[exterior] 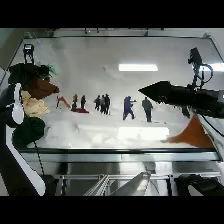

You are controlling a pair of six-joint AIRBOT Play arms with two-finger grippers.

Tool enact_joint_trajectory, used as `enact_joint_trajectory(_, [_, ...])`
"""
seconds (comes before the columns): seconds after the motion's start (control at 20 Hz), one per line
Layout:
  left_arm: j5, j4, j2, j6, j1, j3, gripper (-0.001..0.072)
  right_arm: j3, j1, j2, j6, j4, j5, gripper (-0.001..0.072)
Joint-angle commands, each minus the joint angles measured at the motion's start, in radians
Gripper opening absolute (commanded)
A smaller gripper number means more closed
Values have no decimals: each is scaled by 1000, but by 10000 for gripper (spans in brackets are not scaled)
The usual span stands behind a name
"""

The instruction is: Fold the shirts.

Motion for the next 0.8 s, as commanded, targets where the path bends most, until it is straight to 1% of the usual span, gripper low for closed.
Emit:
enact_joint_trajectory(0.0, [55, 2, -11, 0, -2, -1, 46, 0, 0, 0, -1, 5, -1, 24])
enact_joint_trajectory(0.05, [74, 0, -5, 0, -7, -1, 32, 0, 0, 1, -4, 5, -1, 24])
enact_joint_trajectory(0.2, [82, -7, 53, 7, -47, -1, 31, 0, 0, 0, -19, 5, -1, 24])
enact_joint_trajectory(0.35, [75, -8, 174, 57, -114, -1, 31, 0, 0, 0, -19, 5, -1, 24])
enact_joint_trajectory(0.5, [97, -32, 297, 64, -192, -1, 31, 0, 0, 1, -19, 5, 0, 24])
enact_joint_trajectory(0.55, [122, -69, 333, 72, -219, -1, 31, 0, 0, 1, -19, 5, 0, 24])
enact_joint_trajectory(0.6, [176, -127, 370, 73, -246, -1, 31, 0, 0, 1, -19, 4, 0, 25])
enact_joint_trajectory(0.7, [325, -269, 432, 79, -298, -19, 31, 0, 0, 1, -19, 4, 0, 24])
enact_joint_trajectory(0.75, [369, -352, 472, 79, -320, -71, 31, 0, 0, 1, -19, 1, -1, 24])
